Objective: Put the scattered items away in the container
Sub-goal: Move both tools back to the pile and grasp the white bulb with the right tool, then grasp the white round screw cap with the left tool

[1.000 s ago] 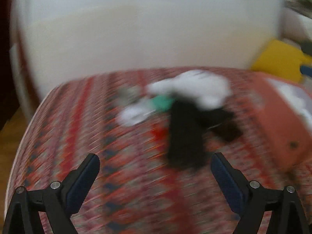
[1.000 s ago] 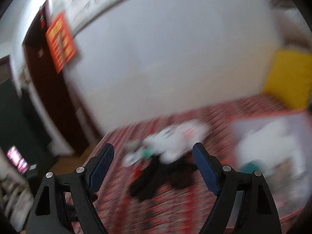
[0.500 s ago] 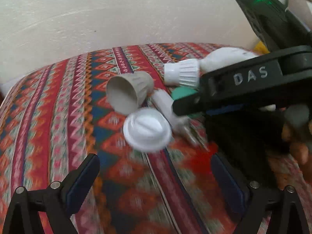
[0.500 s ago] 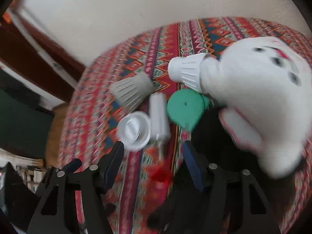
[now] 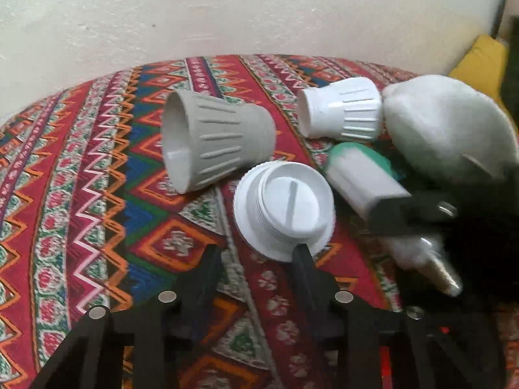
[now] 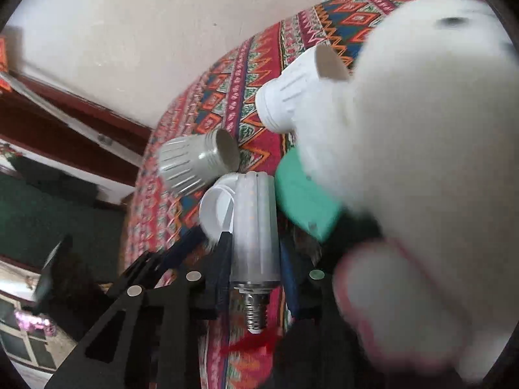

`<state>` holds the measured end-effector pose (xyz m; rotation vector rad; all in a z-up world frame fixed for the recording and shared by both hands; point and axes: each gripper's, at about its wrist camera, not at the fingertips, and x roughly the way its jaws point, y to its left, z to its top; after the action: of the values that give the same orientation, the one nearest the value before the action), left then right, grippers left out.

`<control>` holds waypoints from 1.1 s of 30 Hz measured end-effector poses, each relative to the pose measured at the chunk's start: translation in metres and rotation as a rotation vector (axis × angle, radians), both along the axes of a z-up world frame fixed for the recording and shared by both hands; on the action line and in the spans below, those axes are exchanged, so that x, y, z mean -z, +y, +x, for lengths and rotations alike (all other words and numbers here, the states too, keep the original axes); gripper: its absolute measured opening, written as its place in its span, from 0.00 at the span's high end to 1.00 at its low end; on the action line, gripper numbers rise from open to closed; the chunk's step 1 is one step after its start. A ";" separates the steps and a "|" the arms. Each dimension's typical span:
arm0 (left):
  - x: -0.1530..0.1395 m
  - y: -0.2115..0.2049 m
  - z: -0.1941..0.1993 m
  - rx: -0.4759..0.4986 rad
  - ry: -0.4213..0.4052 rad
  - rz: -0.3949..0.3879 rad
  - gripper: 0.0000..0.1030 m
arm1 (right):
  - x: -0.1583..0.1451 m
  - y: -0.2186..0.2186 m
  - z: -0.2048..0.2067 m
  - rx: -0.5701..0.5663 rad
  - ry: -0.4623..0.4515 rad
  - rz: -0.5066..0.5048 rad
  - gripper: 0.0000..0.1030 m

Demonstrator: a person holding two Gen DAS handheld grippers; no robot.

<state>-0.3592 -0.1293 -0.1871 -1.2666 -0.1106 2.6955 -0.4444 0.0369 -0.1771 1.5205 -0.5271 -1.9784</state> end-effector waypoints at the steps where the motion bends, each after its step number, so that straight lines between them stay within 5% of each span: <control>1: -0.003 0.003 0.004 -0.001 0.006 0.004 0.56 | -0.005 0.005 0.007 -0.003 0.007 -0.002 0.71; 4: -0.013 0.011 0.014 -0.014 0.035 0.010 0.20 | -0.021 0.019 0.026 0.002 0.045 0.025 0.71; 10: -0.021 0.018 -0.001 -0.101 0.054 0.015 0.09 | -0.051 0.046 0.078 -0.042 0.125 0.006 0.71; 14: 0.010 0.038 -0.031 -0.124 -0.051 -0.104 0.09 | -0.062 0.074 0.125 -0.075 0.132 -0.063 0.71; 16: 0.018 0.054 -0.033 -0.127 -0.037 -0.203 0.09 | -0.062 0.082 0.139 -0.077 0.128 -0.079 0.71; 18: 0.014 0.054 -0.029 -0.125 -0.019 -0.159 0.35 | -0.066 0.086 0.139 -0.080 0.134 -0.086 0.71; 19: 0.010 0.050 -0.023 -0.130 -0.015 -0.133 0.37 | -0.072 0.086 0.135 -0.081 0.152 -0.082 0.71; 26: -0.018 0.032 0.051 -0.122 0.048 -0.004 0.37 | -0.090 0.083 0.143 -0.117 0.212 -0.053 0.71; 33: -0.061 -0.002 0.171 -0.165 0.060 0.061 0.37 | -0.098 0.056 0.178 -0.175 0.249 -0.025 0.71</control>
<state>-0.1883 -0.1315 -0.1262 -1.2070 -0.3007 2.8417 -0.2663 0.0932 -0.0796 1.2373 -0.3027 -1.9784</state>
